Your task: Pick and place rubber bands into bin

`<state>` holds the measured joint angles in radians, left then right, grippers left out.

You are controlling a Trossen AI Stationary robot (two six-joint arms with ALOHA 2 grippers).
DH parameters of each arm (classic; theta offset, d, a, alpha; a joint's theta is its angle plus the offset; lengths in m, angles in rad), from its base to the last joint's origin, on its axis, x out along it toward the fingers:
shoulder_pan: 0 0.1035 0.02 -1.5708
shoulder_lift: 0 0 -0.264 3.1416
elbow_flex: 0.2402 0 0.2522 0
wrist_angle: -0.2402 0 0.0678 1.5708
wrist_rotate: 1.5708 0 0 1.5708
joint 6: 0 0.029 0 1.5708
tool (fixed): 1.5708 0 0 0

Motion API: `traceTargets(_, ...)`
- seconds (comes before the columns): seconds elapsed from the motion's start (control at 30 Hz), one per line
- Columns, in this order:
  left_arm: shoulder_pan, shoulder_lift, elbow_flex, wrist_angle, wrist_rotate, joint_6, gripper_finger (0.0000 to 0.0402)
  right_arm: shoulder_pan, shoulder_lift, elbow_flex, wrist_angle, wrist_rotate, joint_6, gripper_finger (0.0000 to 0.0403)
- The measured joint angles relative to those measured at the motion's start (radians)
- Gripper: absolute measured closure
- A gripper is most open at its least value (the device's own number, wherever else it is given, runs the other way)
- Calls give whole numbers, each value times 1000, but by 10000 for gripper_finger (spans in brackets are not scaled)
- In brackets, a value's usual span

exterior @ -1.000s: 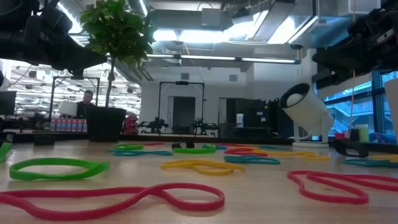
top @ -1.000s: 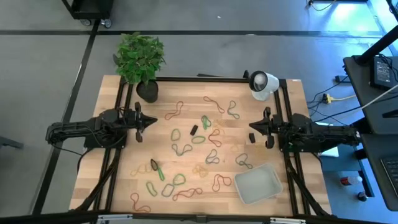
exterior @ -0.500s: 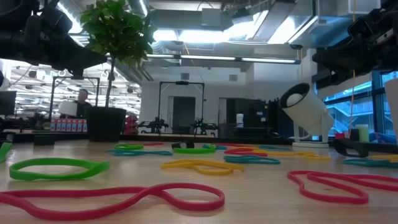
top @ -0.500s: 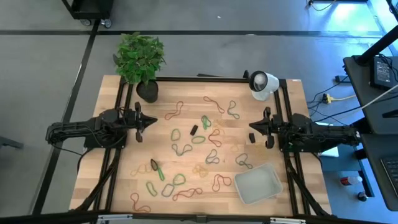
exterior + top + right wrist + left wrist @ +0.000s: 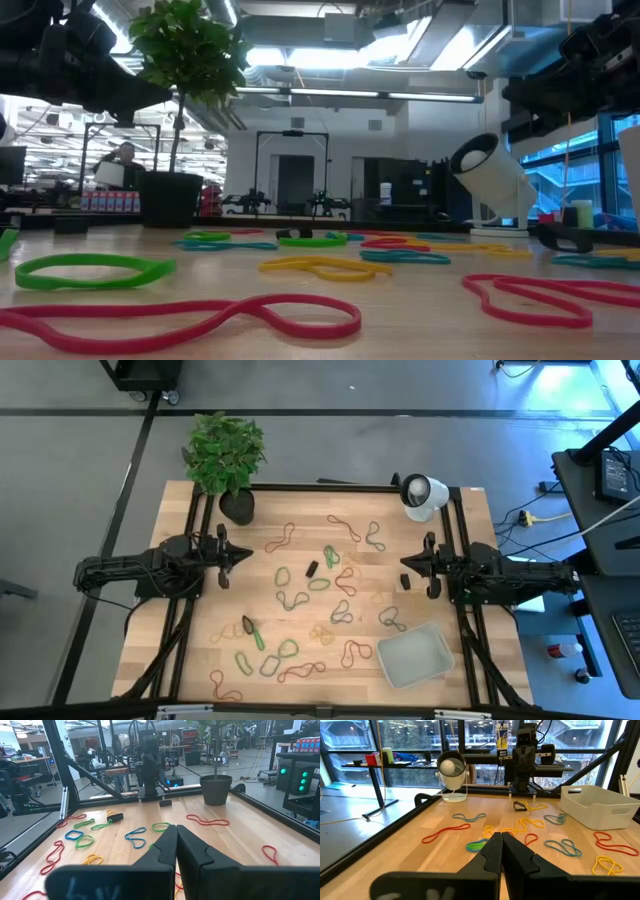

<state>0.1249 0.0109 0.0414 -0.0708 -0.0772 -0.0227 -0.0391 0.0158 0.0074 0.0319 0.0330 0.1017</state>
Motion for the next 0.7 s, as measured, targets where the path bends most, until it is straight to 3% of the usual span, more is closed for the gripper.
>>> traceTargets(0.3,0,0,0,0,0,0,398,0,0,0,26,7,-39,389)
traceTargets(0.57,0,0,0,0,0,0,398,0,20,0,134,105,-133,396)
traceTargets(0.7,0,0,0,0,0,0,398,0,113,38,159,230,-188,399)
